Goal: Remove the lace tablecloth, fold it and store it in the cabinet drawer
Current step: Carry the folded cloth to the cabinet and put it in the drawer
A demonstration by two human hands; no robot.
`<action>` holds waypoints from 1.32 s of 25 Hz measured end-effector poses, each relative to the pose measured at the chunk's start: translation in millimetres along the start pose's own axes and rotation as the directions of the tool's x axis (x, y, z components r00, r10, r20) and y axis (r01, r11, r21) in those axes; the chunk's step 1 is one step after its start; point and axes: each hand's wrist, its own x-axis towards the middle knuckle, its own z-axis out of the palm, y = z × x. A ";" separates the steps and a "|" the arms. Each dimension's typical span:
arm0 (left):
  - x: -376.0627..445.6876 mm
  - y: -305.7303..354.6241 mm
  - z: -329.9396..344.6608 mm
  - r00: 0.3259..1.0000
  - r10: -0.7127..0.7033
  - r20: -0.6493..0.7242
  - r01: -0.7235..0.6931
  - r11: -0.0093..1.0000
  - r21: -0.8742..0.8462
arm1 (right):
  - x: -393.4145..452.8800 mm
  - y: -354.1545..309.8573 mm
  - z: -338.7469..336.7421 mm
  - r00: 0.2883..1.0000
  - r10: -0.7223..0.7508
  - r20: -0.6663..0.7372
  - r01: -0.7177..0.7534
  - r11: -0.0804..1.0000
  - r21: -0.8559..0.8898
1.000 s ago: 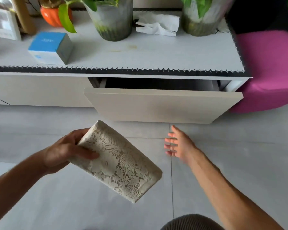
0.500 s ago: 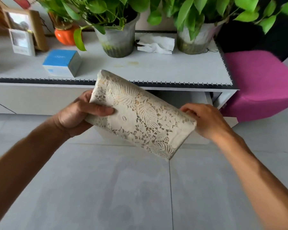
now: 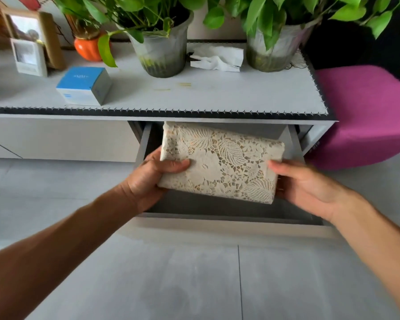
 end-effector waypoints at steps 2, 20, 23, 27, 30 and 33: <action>8.8 -9.1 -4.1 0.988 -0.116 -0.103 0.123 0.990 0.063 | 12.7 7.3 -2.4 0.987 0.135 -0.084 -0.139 0.989 -0.047; 77.9 -50.3 -48.3 0.899 -0.186 -0.397 0.428 0.570 0.701 | 99.1 49.8 -2.8 0.811 0.293 -0.507 -0.511 0.776 -0.370; 75.1 -52.6 -47.0 0.919 -0.162 -0.361 0.395 0.415 0.820 | 94.9 54.0 0.6 0.806 0.203 -0.556 -0.531 0.664 -0.527; 56.1 -39.7 -34.0 0.969 -0.021 -0.247 0.248 0.132 0.960 | 77.2 33.3 14.3 0.852 0.083 -0.516 -0.513 0.327 -0.794; 18.0 -8.7 -26.8 0.992 0.126 0.029 -0.049 0.156 0.987 | 34.1 12.9 26.0 0.974 -0.169 -0.149 -0.108 0.228 -0.968; -41.1 8.5 -14.0 0.902 0.019 0.431 -0.431 0.043 0.901 | -30.0 12.2 51.0 0.960 -0.014 0.281 0.275 0.257 -0.926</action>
